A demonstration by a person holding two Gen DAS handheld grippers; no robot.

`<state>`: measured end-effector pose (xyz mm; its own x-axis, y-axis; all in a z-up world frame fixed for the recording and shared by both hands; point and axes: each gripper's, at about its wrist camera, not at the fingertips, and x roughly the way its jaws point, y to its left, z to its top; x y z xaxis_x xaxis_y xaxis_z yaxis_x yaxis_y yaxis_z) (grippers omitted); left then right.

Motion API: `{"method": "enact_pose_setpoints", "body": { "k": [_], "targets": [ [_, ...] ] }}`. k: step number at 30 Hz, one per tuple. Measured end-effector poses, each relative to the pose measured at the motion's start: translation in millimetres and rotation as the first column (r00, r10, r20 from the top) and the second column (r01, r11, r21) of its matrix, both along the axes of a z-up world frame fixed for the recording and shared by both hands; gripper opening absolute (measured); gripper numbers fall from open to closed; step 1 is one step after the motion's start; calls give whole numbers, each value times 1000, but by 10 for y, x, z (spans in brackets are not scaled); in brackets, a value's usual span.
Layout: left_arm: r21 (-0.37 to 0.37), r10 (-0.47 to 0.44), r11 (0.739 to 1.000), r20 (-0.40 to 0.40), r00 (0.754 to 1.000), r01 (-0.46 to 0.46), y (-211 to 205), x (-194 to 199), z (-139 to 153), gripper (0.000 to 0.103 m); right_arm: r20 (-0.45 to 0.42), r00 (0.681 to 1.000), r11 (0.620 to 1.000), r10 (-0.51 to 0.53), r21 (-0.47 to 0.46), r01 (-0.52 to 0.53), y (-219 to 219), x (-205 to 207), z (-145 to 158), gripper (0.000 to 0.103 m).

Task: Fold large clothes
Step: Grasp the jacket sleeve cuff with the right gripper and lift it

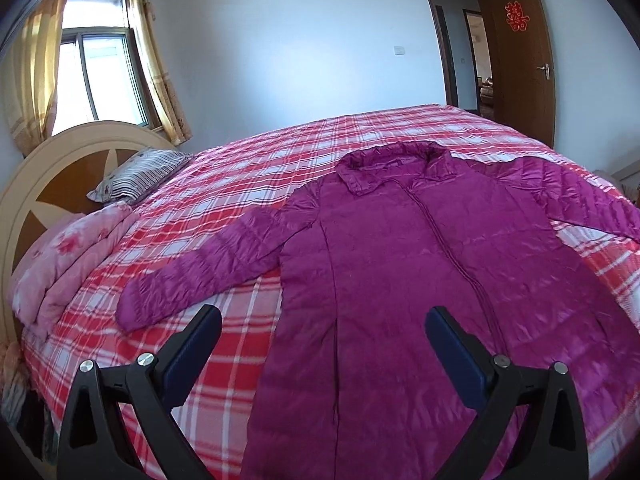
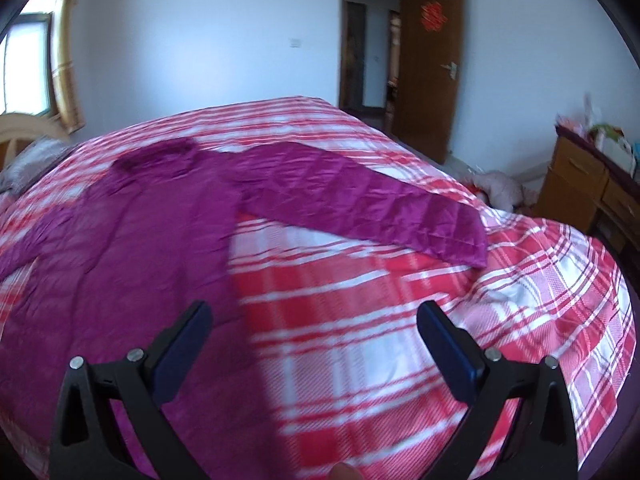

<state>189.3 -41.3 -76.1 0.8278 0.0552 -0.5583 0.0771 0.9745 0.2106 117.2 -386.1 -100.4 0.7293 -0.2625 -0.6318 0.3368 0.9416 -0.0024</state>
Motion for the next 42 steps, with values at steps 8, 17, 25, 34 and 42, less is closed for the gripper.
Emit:
{"method": "enact_pose_setpoints", "body": {
  "k": [8,17,25,34,42],
  "targets": [
    [59,71,996,-54,996,-68,-75,778,-480,102,-83,972,973,-219,52,224,-1167,552,-44,92],
    [88,140,987,-100,985,-132,18,1050,-781,102,-257,933,959,-252,63,276,-1661,893,-265,80],
    [76,162,985,-114,980,-154,73,1071,-813,102,-274,951,973,-140,140,184,-1639,850,-309,27],
    [1,157,988,-82,984,-158,232,969,-587,102,-73,989,991,-131,28,133,-1311,759,509,16],
    [-51,159,985,-89,983,-163,405,906,-531,102,56,997,975,61,-217,-48,-265,972,1366,16]
  ]
}}
